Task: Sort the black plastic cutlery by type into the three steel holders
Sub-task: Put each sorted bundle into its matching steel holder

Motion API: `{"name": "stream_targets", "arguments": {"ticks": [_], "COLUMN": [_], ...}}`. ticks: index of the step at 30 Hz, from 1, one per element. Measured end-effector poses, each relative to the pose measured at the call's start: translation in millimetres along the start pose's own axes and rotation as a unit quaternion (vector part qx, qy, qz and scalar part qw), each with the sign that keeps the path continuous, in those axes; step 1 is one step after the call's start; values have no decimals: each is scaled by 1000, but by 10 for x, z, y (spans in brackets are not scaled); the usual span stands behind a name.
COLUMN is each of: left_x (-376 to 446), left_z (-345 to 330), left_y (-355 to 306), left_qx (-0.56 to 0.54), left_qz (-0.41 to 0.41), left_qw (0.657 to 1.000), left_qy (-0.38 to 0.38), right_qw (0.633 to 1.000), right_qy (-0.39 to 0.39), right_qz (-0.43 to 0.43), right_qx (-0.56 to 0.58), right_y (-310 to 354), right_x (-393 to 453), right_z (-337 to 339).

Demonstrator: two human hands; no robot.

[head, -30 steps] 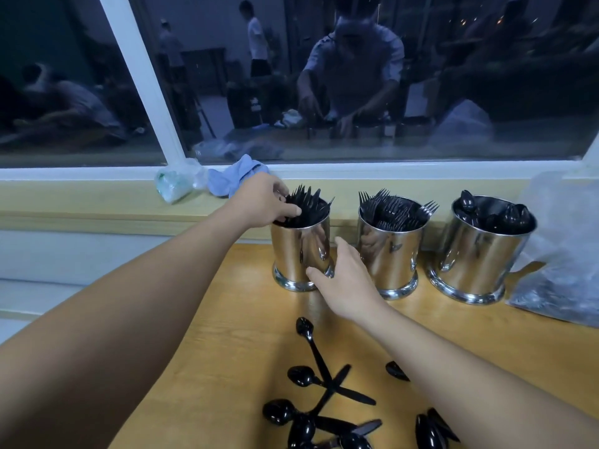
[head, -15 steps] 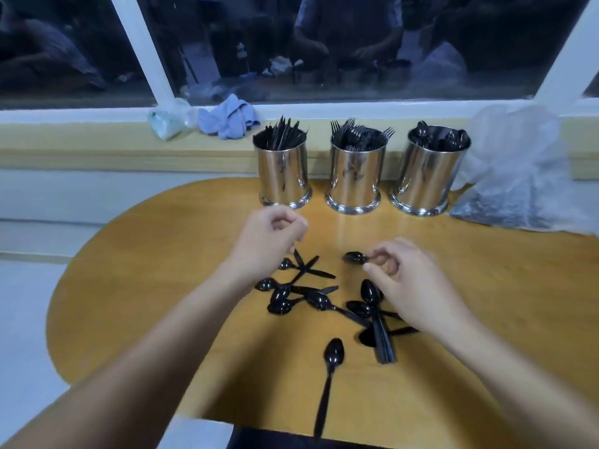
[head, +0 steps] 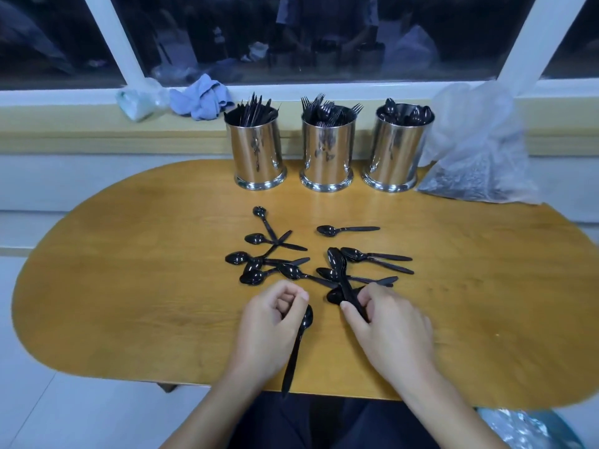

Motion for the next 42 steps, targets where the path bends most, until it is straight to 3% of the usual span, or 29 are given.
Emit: {"name": "stream_targets", "arguments": {"ticks": [7, 12, 16, 19, 21, 23, 25, 27, 31, 42], "left_x": [-13, 47, 43, 6, 6, 1, -14, -45, -119, -140], "left_z": [10, 11, -202, -219, -109, 10, 70, 82, 72, 49], "left_y": [-6, -186, -315, -278, -187, -112, -44, 53, 194, 219], "left_qx": [-7, -152, -378, -483, -492, -492, -494, -490, -493, -370], "left_qz": [7, 16, 84, 122, 129, 132, 143, 164, 192, 164], "left_qw": [1000, 988, 922, 866, 858, 856, 853, 852, 847, 914], "left_qy": [-10, -26, -34, -56, -76, -90, -92, -84, -58, -8], "right_qw": [998, 964, 916, 899, 924, 963, 981, 985, 984, 982], "right_qy": [-32, 47, 165, 169, 94, -17, -73, -82, -96, -109], "right_qz": [10, 63, 109, 86, 95, 118, 131, 132, 139, 148], "right_qx": [51, 255, 348, 395, 359, 241, 127, 71, 62, 47], "right_y": [-76, 129, 464, 374, 170, -63, -230, -322, -343, -300], "right_x": [-21, -186, -424, -358, -190, 9, 173, 260, 246, 228], "right_z": [-47, 85, 73, 112, 198, 257, 177, 75, 54, 57]}}
Point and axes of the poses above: each hand's wrist, its own x-axis towards the middle knuckle, its own z-axis out of the back of the hand, y = z × x, the point moved 10 cm from there along x, towards the middle knuckle, and after that the axes turned 7 degrees about -z, right-handed, at the moved point
